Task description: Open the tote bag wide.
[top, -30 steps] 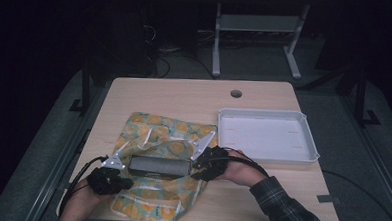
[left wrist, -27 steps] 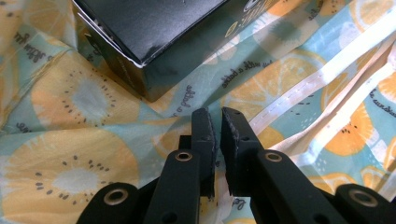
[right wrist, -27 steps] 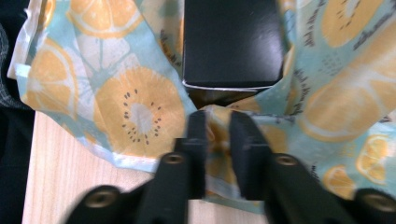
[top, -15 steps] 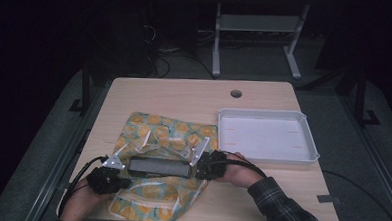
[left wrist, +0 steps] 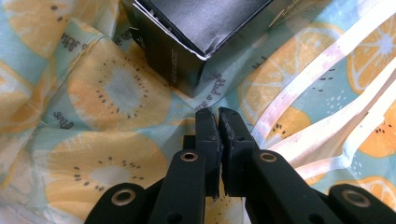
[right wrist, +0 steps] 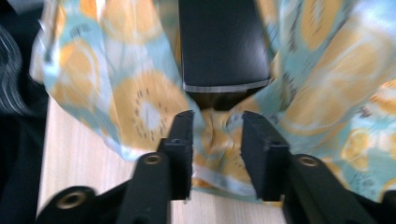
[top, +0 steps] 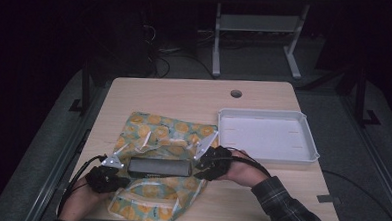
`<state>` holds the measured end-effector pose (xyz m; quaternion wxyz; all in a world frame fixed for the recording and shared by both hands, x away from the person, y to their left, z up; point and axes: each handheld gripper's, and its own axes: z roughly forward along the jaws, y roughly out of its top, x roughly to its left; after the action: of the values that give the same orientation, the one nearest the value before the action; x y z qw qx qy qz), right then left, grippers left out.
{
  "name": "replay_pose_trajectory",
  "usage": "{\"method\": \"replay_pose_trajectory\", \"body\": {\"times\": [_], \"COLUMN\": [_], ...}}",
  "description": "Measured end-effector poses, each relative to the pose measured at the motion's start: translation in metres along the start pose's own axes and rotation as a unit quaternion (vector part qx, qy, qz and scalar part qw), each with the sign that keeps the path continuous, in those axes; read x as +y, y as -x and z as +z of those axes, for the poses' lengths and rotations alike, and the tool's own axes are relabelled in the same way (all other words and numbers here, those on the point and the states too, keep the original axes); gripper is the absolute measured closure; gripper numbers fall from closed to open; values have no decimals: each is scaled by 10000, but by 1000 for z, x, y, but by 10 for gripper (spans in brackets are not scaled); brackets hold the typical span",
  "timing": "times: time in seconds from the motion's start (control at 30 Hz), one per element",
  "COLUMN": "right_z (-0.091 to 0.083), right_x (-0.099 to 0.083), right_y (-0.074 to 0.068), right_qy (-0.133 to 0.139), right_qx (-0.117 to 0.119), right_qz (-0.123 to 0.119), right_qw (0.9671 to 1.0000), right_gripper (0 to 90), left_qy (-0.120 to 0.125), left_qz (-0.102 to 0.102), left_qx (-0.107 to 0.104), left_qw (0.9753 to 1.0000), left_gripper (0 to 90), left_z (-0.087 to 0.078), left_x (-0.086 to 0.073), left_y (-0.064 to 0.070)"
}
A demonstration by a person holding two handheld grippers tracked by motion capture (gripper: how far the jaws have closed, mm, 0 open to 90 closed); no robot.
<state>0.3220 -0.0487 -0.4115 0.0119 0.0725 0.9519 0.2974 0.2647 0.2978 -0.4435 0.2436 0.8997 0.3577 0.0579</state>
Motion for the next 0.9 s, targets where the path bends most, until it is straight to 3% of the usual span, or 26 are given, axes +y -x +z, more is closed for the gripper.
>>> {"method": "replay_pose_trajectory", "body": {"times": [0.27,0.9], "right_z": [-9,-1], "right_x": [10,35], "right_y": [-3,-3], "right_qy": [462,793], "right_qx": [-57,-268], "right_qz": [68,20], "right_qw": [9989,9965], "right_gripper": [559,542], "left_qy": [2,6], "left_qz": [-34,-143], "left_qx": [-6,-122], "left_qw": [10000,9998], "left_gripper": [870,898], "left_z": [0,0], "left_x": [0,0], "left_y": [-1,-2]}}
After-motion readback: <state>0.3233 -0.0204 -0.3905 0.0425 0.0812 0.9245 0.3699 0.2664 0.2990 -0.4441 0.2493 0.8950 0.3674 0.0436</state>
